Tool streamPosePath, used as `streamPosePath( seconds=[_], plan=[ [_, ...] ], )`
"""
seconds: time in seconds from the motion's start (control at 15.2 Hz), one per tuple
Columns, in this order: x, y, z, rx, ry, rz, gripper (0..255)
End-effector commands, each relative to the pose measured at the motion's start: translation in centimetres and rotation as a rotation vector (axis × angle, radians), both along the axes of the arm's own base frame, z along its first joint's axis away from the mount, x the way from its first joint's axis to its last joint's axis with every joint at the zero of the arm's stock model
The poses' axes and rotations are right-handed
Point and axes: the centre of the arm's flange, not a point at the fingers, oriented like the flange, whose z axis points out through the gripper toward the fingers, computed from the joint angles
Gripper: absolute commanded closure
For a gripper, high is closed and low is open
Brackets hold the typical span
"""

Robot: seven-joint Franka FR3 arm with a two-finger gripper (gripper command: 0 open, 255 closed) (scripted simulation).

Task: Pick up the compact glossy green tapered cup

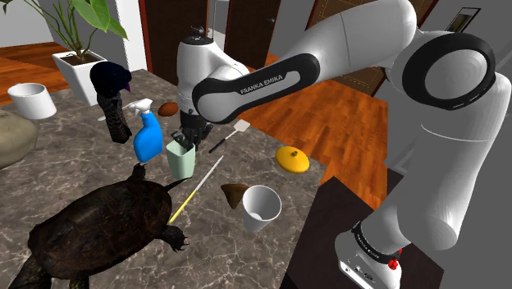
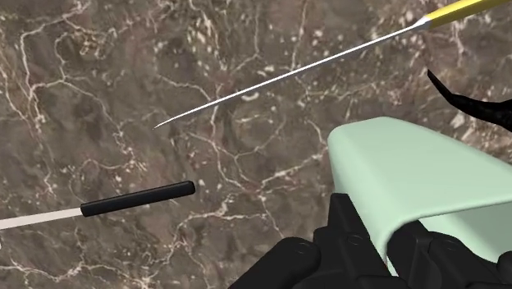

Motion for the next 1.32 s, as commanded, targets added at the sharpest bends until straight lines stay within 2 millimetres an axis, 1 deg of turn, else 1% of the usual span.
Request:
streamPosePath(
  seconds=[0.0, 0.4, 1.25],
  plan=[
    [0.0, 0.0, 0.0, 0.000, 0.000, 0.000, 255],
    [-0.1, 0.0, 0.0, 0.000, 0.000, 0.000, 255],
    [-0.1, 0.0, 6.9, 0.000, 0.000, 0.000, 255]
  ],
)
